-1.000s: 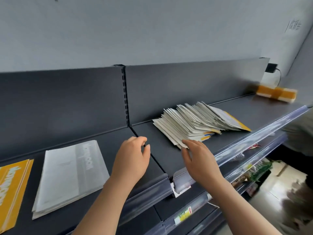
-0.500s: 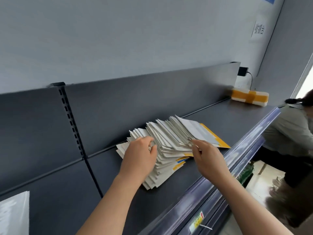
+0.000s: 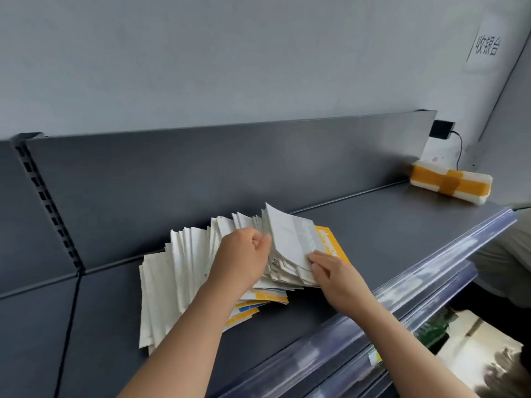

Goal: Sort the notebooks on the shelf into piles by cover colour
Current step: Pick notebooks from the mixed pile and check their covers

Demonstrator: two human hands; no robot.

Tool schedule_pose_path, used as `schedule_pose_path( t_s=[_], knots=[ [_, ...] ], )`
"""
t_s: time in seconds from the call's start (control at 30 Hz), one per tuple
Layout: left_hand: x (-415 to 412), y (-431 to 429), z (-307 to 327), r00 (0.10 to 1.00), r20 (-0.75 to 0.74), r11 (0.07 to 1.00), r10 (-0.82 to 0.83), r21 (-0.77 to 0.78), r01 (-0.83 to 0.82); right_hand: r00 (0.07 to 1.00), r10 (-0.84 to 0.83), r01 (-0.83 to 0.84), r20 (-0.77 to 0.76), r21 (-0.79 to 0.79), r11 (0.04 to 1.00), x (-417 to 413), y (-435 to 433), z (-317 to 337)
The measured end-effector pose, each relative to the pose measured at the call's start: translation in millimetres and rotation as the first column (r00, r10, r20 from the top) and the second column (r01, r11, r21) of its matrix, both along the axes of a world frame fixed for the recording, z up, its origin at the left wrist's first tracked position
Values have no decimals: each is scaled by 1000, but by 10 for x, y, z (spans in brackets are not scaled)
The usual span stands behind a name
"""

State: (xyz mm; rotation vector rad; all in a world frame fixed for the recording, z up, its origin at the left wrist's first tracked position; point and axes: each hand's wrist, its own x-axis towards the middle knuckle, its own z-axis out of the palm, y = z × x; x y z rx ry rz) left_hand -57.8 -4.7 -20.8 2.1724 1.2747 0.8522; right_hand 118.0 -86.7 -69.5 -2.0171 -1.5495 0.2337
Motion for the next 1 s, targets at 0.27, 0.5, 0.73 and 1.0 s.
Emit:
schedule_pose_path(
  t_s=[0.27,0.5,0.73,1.0],
  knots=[
    [253,43,-9,973,-127,973,193,-106,-207,971,223,-219,-82,47,975,263,-20,-46],
    [177,-30,-3,968,-57,959,245,-128,-251,998,62,-62,16,8,998,486,25,-173],
    [80,-131,20,978,18,961,207,-193,-199,978,194,-191,-74,48,981,320,8,-44],
    [34,-225,-35,968,74,956,242,-189,-224,994,85,-83,-62,37,996,392,0,31]
  ],
)
